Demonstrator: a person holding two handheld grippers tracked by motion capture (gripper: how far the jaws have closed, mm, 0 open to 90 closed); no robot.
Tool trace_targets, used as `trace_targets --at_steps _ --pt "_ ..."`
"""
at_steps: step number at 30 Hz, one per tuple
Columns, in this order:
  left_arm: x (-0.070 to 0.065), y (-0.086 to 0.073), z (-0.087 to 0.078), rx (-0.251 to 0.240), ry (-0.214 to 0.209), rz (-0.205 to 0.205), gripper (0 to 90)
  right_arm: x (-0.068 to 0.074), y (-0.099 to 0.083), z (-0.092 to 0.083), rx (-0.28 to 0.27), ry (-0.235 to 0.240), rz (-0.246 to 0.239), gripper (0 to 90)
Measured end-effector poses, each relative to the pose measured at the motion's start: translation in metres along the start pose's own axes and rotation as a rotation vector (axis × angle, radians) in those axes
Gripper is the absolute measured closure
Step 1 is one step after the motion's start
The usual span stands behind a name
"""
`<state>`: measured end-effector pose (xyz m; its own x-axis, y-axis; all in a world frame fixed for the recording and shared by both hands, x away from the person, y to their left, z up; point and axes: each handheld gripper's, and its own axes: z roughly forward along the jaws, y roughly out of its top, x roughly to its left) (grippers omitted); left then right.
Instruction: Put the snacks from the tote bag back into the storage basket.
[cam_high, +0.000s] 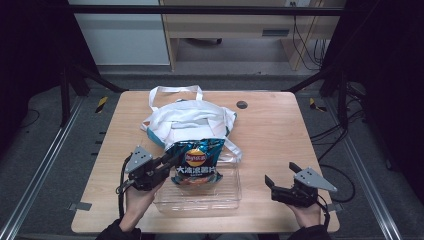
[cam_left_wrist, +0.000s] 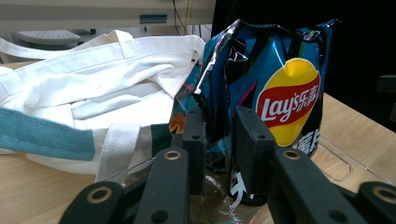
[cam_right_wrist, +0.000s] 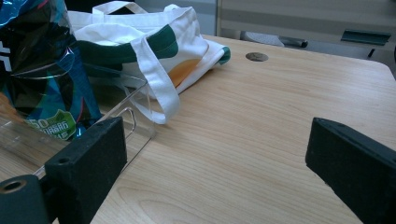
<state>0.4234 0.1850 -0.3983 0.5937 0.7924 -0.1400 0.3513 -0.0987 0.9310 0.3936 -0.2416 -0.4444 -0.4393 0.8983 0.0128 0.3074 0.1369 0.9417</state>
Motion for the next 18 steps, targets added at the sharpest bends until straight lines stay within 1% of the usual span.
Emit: trace_targets --at_steps 5,10,12,13,17,18 --pt "0.0004 -0.0005 0.001 0.0 0.0 -0.007 78.6 0.0 0.0 0.0 0.001 0.001 -0.001 5.7" --pt "-0.0018 -0.0007 0.003 0.008 0.0 -0.004 85.3 0.0002 0.0 0.0003 0.001 0.003 0.001 5.8" --pt "-0.0023 -0.0006 0.0033 0.01 -0.002 -0.006 86.4 0.0004 0.0 0.0003 0.001 0.002 0.0 5.8" --pt "-0.0023 -0.0006 0.0032 0.011 -0.004 -0.007 86.9 0.0004 0.0001 0.0004 0.0 0.003 0.0 5.9" --pt "-0.0027 0.0 0.0009 0.007 -0.036 -0.039 89.5 0.0004 0.0001 0.0005 0.001 0.003 0.001 5.9" --pt "-0.0041 0.0001 -0.0001 0.008 -0.037 -0.041 89.9 0.0004 0.0 0.0005 0.001 0.003 0.0 5.9"
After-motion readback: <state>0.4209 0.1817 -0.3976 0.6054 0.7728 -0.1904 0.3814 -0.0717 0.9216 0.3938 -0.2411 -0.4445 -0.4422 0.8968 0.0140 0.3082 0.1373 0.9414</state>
